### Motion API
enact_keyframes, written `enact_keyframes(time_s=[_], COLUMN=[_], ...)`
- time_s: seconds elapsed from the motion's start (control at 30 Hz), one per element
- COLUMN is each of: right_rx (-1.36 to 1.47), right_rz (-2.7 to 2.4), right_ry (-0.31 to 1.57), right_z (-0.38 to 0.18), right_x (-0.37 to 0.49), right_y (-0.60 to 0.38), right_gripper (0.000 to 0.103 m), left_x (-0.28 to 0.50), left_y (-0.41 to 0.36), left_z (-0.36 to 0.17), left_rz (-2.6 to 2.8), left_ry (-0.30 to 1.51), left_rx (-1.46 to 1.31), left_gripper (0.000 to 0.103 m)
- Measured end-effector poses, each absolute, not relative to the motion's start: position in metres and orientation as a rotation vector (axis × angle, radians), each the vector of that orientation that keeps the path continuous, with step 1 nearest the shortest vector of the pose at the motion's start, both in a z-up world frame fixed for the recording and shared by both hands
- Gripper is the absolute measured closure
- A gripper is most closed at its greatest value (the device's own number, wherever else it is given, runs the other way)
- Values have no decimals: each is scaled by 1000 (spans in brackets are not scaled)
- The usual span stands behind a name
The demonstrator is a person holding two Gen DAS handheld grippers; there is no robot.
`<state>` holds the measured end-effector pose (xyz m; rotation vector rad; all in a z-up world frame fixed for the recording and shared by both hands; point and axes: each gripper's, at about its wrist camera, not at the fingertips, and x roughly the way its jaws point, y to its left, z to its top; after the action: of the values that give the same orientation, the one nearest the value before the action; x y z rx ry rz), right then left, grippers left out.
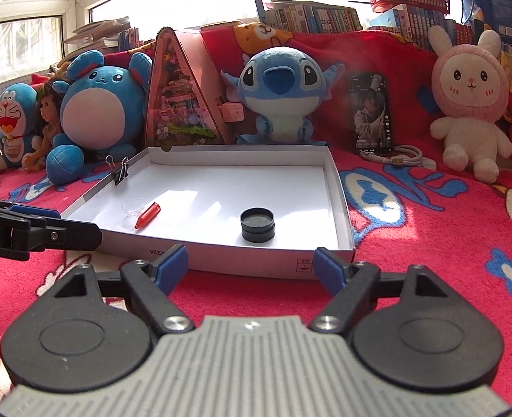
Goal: Organize rigid objects
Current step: 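Move both tools back over the remaining objects on the rug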
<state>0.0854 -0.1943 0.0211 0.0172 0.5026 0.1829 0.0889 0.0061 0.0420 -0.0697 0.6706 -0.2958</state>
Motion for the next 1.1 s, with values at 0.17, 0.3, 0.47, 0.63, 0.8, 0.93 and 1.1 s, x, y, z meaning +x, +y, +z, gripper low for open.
enact_keyframes(time_s=[0.17, 0.3, 0.47, 0.63, 0.8, 0.93, 1.1], right_rx=[26, 26, 21, 7, 2, -7, -12], right_rz=[184, 180, 175, 168, 163, 159, 155], right_ry=[506, 506, 505, 508, 514, 517, 522], right_z=[16, 12, 10, 4, -1, -3, -6], right_x=[71, 61, 50, 37, 29, 25, 21], right_y=[-196, -197, -198, -197, -197, -196, -195], right_gripper=[15, 14, 14, 13, 13, 13, 12], left_x=[71, 58, 43, 32, 24, 20, 19], left_y=[5, 4, 1, -1, -2, 1, 6], left_z=[40, 38, 35, 29, 24, 20, 17], left_rz=[-309, -323, -328, -334, -332, -325, -313], left_ry=[673, 676, 677, 689, 702, 713, 726], left_rx=[-77, -78, -70, -60, -46, -52, -73], left_gripper=[16, 16, 16, 16, 16, 16, 16])
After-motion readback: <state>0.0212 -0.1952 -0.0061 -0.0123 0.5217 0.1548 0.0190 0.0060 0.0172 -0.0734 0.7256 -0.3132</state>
